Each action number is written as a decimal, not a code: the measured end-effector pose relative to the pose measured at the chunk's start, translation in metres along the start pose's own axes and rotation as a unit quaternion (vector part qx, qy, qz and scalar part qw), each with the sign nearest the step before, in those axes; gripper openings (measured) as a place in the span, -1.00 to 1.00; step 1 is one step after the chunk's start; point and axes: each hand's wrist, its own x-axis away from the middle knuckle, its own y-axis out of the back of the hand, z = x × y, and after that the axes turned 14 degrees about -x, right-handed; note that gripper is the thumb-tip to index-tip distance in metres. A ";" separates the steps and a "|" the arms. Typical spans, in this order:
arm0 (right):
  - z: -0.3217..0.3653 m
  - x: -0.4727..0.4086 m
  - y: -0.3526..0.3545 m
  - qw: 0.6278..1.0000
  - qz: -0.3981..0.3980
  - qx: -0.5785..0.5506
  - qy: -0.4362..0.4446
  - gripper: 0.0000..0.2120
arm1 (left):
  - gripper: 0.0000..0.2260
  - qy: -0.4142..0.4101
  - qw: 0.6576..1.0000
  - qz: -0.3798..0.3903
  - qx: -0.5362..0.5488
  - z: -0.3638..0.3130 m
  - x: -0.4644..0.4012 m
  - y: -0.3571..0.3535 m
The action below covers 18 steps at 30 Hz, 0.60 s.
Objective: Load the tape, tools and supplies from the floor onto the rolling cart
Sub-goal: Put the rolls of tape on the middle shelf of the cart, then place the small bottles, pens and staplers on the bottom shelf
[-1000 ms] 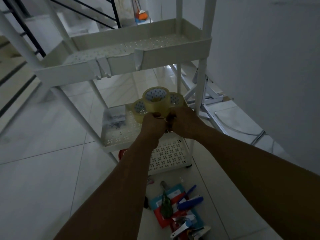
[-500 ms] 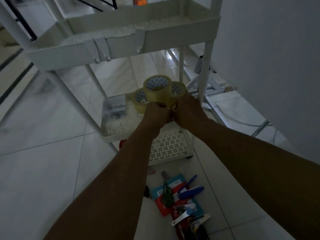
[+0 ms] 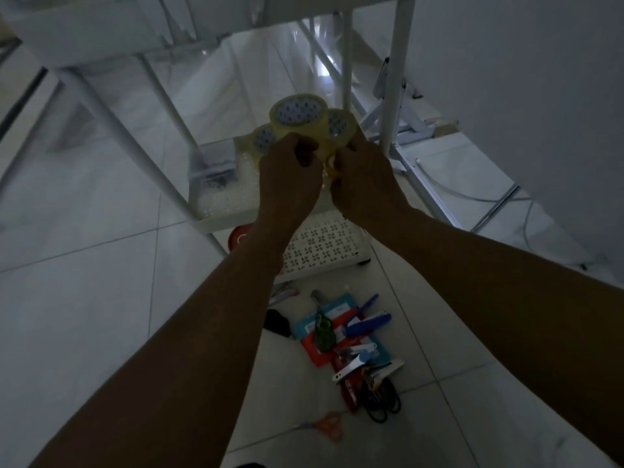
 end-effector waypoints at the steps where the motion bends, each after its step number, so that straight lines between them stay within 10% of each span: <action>1: 0.000 0.007 -0.001 1.000 -0.003 0.014 0.001 -0.75 | -0.83 -0.025 1.000 -0.003 0.008 0.000 0.008 0.003; 7: 0.005 0.062 -0.006 0.995 -0.036 0.096 0.000 -0.79 | -0.85 -0.081 0.992 0.094 0.016 0.028 0.056 0.000; 18: -0.032 0.157 -0.061 0.985 0.104 0.086 -0.107 -0.62 | -0.26 0.241 0.931 0.276 -0.012 0.135 0.140 -0.049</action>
